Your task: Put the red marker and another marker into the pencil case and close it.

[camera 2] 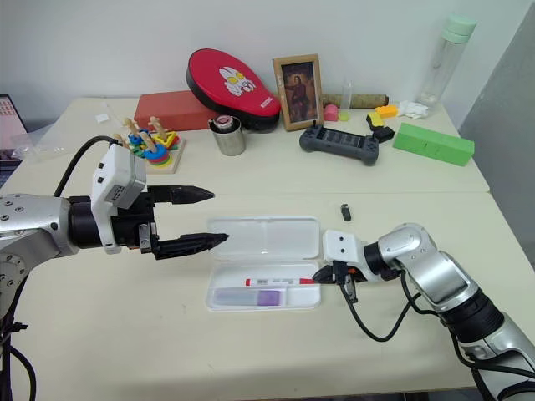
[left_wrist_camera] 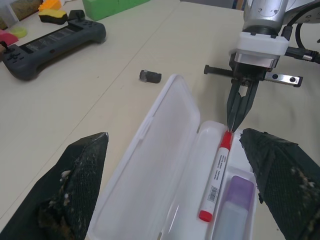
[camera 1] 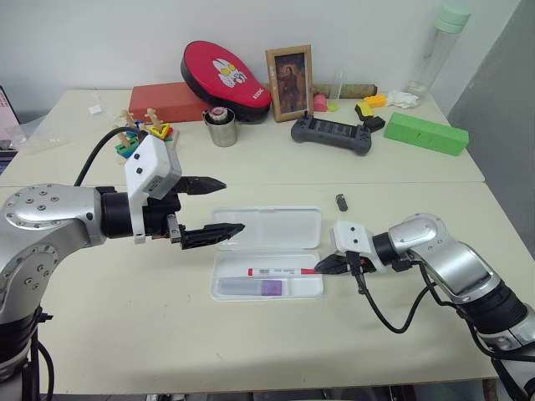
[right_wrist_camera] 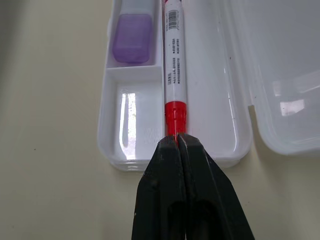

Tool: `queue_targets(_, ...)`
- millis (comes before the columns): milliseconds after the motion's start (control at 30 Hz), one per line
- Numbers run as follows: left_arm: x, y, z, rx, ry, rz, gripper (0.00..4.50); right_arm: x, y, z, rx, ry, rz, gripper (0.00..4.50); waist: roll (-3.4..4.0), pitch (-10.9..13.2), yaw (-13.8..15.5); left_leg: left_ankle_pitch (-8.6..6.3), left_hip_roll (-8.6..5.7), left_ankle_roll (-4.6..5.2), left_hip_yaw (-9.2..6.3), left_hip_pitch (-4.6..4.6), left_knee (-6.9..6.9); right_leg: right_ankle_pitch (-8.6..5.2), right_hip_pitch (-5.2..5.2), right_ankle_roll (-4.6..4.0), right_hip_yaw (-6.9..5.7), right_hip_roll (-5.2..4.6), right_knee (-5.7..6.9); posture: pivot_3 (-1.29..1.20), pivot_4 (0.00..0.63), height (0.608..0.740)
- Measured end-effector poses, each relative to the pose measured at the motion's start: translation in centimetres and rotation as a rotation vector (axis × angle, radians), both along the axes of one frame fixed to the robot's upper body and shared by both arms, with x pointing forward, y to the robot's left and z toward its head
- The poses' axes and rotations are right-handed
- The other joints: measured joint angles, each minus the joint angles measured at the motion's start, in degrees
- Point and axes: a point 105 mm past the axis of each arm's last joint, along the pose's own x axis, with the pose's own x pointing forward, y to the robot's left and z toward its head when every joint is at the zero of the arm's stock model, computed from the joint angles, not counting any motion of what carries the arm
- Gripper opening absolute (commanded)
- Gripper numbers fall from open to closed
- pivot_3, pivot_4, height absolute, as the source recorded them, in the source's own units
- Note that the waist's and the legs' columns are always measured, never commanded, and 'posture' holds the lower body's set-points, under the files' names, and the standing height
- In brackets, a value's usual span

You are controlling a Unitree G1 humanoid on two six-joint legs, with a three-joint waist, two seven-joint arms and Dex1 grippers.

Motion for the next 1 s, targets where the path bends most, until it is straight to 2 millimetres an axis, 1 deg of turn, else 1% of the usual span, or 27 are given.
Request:
queue_targets(100,-0.1,0.0,0.0,0.0,0.001,-0.001,4.5,0.2,0.0,1.0,0.013,-0.018,0.003,0.02,0.0,0.0,0.0,0.0,0.0,0.0,0.0,0.0,0.0,0.0,0.0,0.0,0.0,0.0,0.0,0.0,0.15,0.74)
queue_targets(167,-0.1,0.0,-0.2,-0.002,0.009,0.0,4.5,0.5,-0.7,2.2,0.023,-0.042,-0.006,0.02,0.0,0.0,0.0,0.0,0.0,0.0,0.0,0.0,0.0,0.0,0.01,0.0,0.0,0.0,-0.01,0.0,0.15,0.74)
queue_targets(267,-0.4,0.0,-0.5,-0.007,0.027,-0.006,4.5,0.9,-1.6,3.2,0.023,-0.072,-0.031,0.02,0.0,0.0,0.0,0.0,0.0,0.0,0.0,0.0,-0.01,0.0,0.0,0.0,0.0,0.0,-0.01,0.0,0.15,0.74)
queue_targets(367,-0.9,-0.2,-0.4,-0.007,0.034,-0.025,4.5,1.5,-2.1,4.3,0.031,-0.113,-0.049,0.02,0.0,0.0,0.0,0.0,0.0,0.0,0.0,0.0,0.0,0.0,0.0,0.0,0.0,0.0,0.01,0.0,0.15,0.74)
queue_targets(433,-1.3,-0.2,0.1,-0.01,0.021,-0.033,4.5,2.2,-2.9,5.3,0.029,-0.15,-0.085,0.37,0.0,0.0,0.0,0.0,0.0,0.0,0.0,0.01,0.0,0.0,0.0,0.0,0.0,0.0,0.0,0.0,0.15,0.74)
queue_targets(500,-1.4,-0.1,0.4,-0.013,0.026,-0.029,4.5,2.8,-3.4,5.6,0.027,-0.166,-0.114,0.61,0.0,0.0,0.0,0.0,0.0,0.0,0.0,0.01,0.0,0.0,0.0,0.0,0.0,0.0,0.0,0.0,0.15,0.74)
queue_targets(600,-1.8,-0.2,0.8,-0.02,0.035,-0.042,4.5,4.9,-4.7,6.0,0.021,-0.207,-0.221,1.26,0.0,0.0,-0.1,0.0,0.0,0.0,0.01,0.01,0.02,0.0,-0.01,0.0,0.02,0.0,0.02,0.0,0.15,0.74)
queue_targets(667,-2.3,-0.6,0.9,-0.01,0.032,-0.069,4.5,6.6,-5.4,6.5,0.038,-0.239,-0.311,1.74,0.0,0.0,-0.1,0.0,0.0,0.0,0.01,0.01,0.01,0.0,-0.02,0.0,0.02,0.0,0.02,0.0,0.15,0.74)
queue_targets(767,-2.6,-0.8,1.0,0.018,0.019,-0.079,4.5,8.6,-4.6,7.3,0.111,-0.255,-0.407,2.36,0.0,0.0,-0.3,0.0,0.0,0.0,0.01,0.01,-0.02,0.0,-0.03,-0.01,0.03,0.0,0.04,0.0,0.15,0.74)
queue_targets(800,-2.6,-0.8,1.0,0.023,0.018,-0.079,4.5,8.8,-4.5,7.3,0.118,-0.256,-0.42,2.64,-0.01,0.0,-0.3,0.0,0.01,0.0,0.0,0.01,-0.02,0.0,-0.03,-0.01,0.02,0.01,0.04,0.0,0.15,0.74)
queue_targets(867,-2.6,-0.9,1.0,0.052,-0.008,-0.079,4.5,10.3,-4.3,7.0,0.139,-0.249,-0.513,3.01,0.0,0.0,-0.2,0.0,0.0,0.0,0.03,0.0,-0.02,0.0,-0.03,-0.01,0.04,0.0,0.01,0.0,0.15,0.74)
queue_targets(900,-2.6,-1.1,1.0,0.06,-0.016,-0.083,4.5,10.8,-4.2,6.9,0.144,-0.241,-0.547,3.36,0.0,0.0,-0.2,0.0,0.0,0.0,0.03,0.0,-0.02,0.0,-0.04,-0.01,0.04,0.0,0.01,0.0,0.15,0.74)
queue_targets(967,-2.4,-1.6,0.8,0.093,-0.047,-0.093,4.5,11.7,-4.2,6.4,0.151,-0.215,-0.625,3.88,0.0,0.0,-0.2,0.0,0.0,0.0,0.02,0.01,-0.03,0.0,-0.04,-0.01,0.03,0.01,0.03,0.0,0.15,0.74)
queue_targets(1000,-2.4,-1.6,0.7,0.099,-0.052,-0.093,4.5,11.8,-4.2,6.3,0.151,-0.211,-0.635,4.05,0.0,0.0,-0.2,0.0,0.0,0.0,0.02,0.0,-0.03,0.0,-0.04,-0.01,0.02,0.01,0.03,0.0,0.15,0.74)
